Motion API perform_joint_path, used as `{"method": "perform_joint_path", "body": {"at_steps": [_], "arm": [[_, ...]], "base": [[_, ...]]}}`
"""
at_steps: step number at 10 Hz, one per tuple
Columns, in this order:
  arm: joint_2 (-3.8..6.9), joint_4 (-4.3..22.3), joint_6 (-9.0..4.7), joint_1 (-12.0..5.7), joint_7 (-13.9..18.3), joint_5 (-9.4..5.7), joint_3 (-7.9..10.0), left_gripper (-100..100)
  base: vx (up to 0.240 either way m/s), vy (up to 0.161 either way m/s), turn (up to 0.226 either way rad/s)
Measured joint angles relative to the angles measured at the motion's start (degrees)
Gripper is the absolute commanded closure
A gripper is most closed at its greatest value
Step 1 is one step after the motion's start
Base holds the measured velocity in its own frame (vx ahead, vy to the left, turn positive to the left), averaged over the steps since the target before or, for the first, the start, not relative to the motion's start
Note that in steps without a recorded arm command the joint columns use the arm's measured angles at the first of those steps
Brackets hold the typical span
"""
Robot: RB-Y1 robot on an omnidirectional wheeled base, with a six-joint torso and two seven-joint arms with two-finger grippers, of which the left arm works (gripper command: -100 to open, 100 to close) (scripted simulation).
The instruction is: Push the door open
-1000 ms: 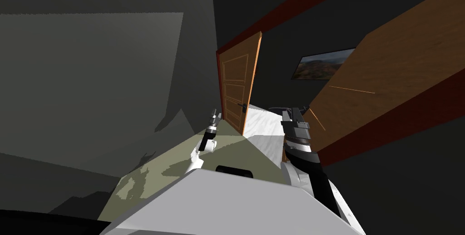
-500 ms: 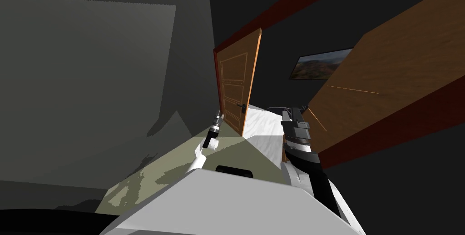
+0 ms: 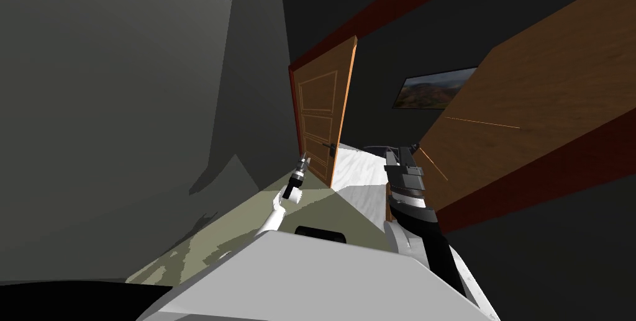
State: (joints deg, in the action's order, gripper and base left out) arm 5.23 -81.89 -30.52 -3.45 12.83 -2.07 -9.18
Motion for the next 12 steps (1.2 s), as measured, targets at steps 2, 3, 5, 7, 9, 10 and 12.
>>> {"method": "perform_joint_path", "body": {"at_steps": [2, 3, 5, 7, 9, 10, 12], "arm": [[0.36, 3.0, -0.30, -1.46, 0.5, 0.22, -0.63, -100], [0.45, 4.6, -0.47, -2.22, 0.7, 0.34, -0.93, -100], [0.27, 8.6, -0.32, -4.80, 1.0, 0.73, -1.70, -100], [0.41, 11.6, 0.25, -6.81, 1.5, 1.12, -2.61, -100], [0.57, 14.4, -0.03, -8.27, 1.8, 1.30, -3.05, -100], [0.65, 15.0, 0.53, -8.75, 2.0, 1.50, -3.53, -100], [0.69, 17.2, 0.59, -10.05, 2.3, 1.68, -3.97, -100]], "base": [[0.050, 0.024, -0.027], [0.079, 0.039, -0.085], [0.093, 0.043, -0.076], [0.076, 0.034, -0.048], [0.066, 0.026, -0.059], [0.053, 0.021, -0.028], [0.045, 0.018, -0.031]]}}
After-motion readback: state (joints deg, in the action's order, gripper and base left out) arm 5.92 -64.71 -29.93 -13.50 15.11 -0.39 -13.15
